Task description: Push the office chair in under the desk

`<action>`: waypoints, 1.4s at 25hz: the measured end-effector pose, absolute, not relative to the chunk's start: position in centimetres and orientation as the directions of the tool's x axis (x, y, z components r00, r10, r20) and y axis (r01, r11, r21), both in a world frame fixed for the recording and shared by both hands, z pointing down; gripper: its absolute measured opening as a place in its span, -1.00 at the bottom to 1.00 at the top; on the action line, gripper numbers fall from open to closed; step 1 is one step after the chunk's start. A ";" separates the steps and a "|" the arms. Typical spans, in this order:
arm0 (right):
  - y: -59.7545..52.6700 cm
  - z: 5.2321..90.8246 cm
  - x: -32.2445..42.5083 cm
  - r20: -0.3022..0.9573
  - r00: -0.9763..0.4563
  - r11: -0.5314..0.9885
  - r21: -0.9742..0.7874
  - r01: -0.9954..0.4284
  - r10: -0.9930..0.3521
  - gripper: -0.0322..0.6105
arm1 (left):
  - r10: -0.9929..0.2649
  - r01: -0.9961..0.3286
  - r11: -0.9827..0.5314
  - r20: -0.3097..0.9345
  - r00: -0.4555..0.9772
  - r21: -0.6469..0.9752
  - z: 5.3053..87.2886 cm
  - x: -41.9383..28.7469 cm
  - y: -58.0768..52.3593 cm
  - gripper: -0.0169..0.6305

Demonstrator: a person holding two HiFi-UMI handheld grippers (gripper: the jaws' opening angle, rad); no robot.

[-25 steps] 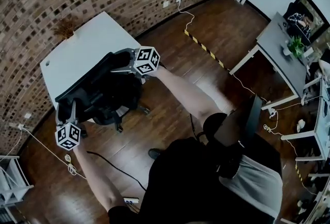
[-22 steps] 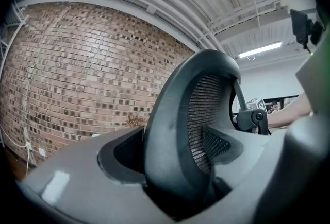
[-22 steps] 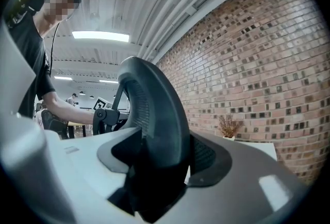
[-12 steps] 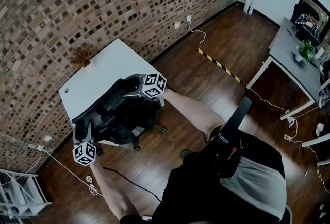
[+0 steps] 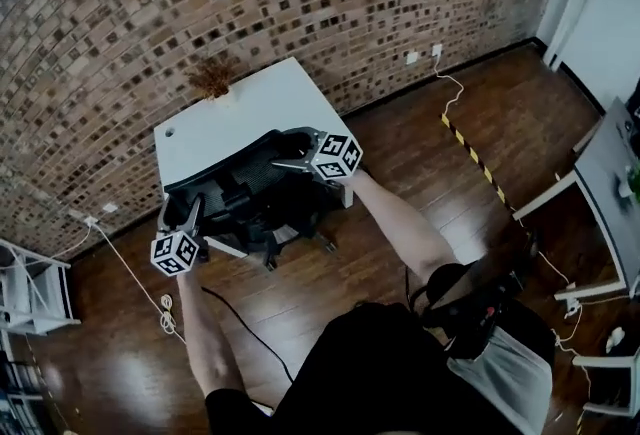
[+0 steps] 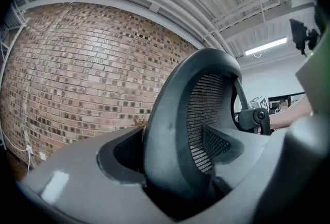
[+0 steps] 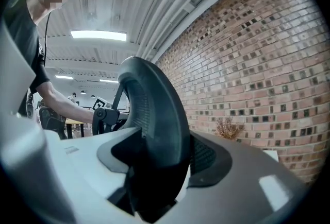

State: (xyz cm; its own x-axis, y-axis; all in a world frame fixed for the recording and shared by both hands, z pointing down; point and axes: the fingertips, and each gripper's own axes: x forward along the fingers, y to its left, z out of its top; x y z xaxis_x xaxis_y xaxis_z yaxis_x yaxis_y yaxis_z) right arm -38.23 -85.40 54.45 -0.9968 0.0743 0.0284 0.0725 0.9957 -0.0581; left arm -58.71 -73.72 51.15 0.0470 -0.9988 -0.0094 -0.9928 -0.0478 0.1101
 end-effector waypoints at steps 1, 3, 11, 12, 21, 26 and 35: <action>-86.6 53.3 -37.8 0.019 -0.998 0.996 -0.068 0.059 0.061 -0.07 | -0.998 -0.992 -0.063 0.001 0.063 0.106 50.1 -58.7 -75.2 0.44; -87.1 52.0 -38.6 0.003 -0.999 0.997 -0.073 0.035 0.035 -0.07 | -0.997 -0.992 -0.079 0.011 0.081 0.098 49.2 -59.9 -76.1 0.44; -84.2 53.5 -45.3 0.018 -0.999 0.992 -0.112 0.049 0.052 -0.08 | -0.998 -0.991 -0.058 0.028 0.061 0.120 52.6 -66.9 -73.5 0.45; -84.6 53.4 -45.5 0.019 -0.998 0.992 -0.118 0.052 0.054 -0.08 | -0.998 -0.991 -0.052 0.031 0.056 0.121 52.4 -67.1 -73.8 0.45; -89.2 54.0 -47.2 0.003 -1.000 0.997 -0.075 0.030 0.031 -0.07 | -0.998 -0.994 -0.048 -0.036 0.045 0.102 53.6 -68.9 -78.5 0.45; -89.6 56.0 -45.0 0.024 -1.000 0.998 -0.059 -0.014 -0.013 -0.07 | -0.997 -0.991 -0.055 -0.056 0.049 0.122 55.0 -66.9 -78.8 0.45; -92.7 55.9 -43.6 0.071 -0.997 0.997 -0.073 0.038 0.044 -0.05 | -0.999 -0.985 0.021 -0.041 -0.028 0.172 53.9 -63.8 -81.4 0.45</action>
State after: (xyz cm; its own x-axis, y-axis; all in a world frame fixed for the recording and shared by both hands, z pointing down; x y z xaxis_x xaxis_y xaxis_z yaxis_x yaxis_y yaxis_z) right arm -43.58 -92.74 55.95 -0.9965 0.0436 0.0712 0.0383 0.9966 -0.0734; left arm -63.83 -81.36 53.85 -0.0282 -0.9988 -0.0409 -0.9849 0.0208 0.1721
